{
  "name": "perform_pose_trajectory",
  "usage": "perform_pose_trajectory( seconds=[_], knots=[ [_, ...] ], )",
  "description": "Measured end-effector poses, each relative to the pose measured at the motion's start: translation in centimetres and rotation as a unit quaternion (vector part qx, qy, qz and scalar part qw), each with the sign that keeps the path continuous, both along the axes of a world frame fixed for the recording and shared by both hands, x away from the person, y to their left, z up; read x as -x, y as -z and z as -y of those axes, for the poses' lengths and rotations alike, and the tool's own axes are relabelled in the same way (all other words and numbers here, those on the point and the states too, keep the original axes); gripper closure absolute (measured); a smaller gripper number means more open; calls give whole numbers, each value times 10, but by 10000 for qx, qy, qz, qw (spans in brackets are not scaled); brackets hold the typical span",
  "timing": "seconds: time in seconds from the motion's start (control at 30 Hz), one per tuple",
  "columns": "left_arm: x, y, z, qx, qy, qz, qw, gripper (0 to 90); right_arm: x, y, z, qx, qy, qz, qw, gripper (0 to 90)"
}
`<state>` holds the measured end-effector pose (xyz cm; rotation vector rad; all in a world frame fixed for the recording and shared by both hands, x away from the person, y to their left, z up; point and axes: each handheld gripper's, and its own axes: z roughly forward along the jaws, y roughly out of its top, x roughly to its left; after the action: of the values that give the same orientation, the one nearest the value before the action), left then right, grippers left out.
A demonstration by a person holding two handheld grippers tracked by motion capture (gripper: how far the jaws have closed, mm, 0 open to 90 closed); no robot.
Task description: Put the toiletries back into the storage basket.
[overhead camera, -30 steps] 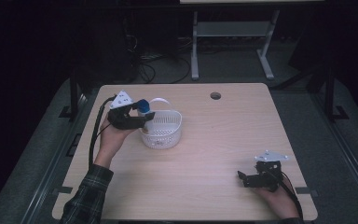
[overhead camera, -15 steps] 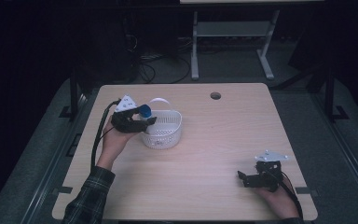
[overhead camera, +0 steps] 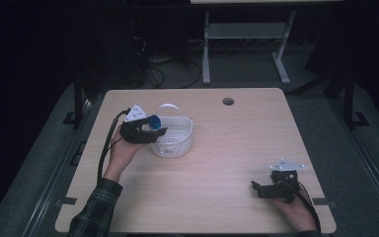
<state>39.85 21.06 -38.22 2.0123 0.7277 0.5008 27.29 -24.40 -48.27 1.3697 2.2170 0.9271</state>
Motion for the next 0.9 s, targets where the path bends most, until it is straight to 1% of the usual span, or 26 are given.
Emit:
perform_pose_trajectory(
  seconds=[0.13,0.2,0.23,0.27,0.3,0.33,0.37,0.47,0.57,0.67,0.73,0.9],
  knots=[
    [1,0,0,21,39,-20,10000,345,0,0,0,-2,1,-2,10000,13],
    [1,-1,-1,46,74,-27,10000,322,0,0,0,-2,1,-2,10000,13],
    [1,-2,-1,109,82,-3,9999,300,0,0,0,0,1,1,10000,13],
    [1,-2,-1,109,82,-3,9999,283,0,0,0,0,1,1,10000,13],
    [2,-3,-2,136,93,0,9999,283,0,0,0,-1,-4,-2,10000,13],
    [2,-4,-2,148,97,-10,9998,250,0,0,0,0,-5,-2,10000,13],
    [2,-4,-3,157,115,-24,9998,250,0,0,0,0,-5,-2,10000,13],
    [5,-6,-3,134,134,-37,9998,188,0,0,0,1,-6,-1,10000,12],
    [10,-10,-5,24,130,-77,9999,139,-1,0,0,5,-23,10,10000,12],
    [16,-13,-10,-33,124,-99,9999,135,-1,0,0,2,-22,11,10000,12],
    [20,-15,-13,-67,82,-159,9998,131,-1,0,0,2,-18,8,10000,12],
    [31,-18,-23,-75,0,-114,9999,131,-1,0,0,1,-13,7,10000,13]
  ],
)
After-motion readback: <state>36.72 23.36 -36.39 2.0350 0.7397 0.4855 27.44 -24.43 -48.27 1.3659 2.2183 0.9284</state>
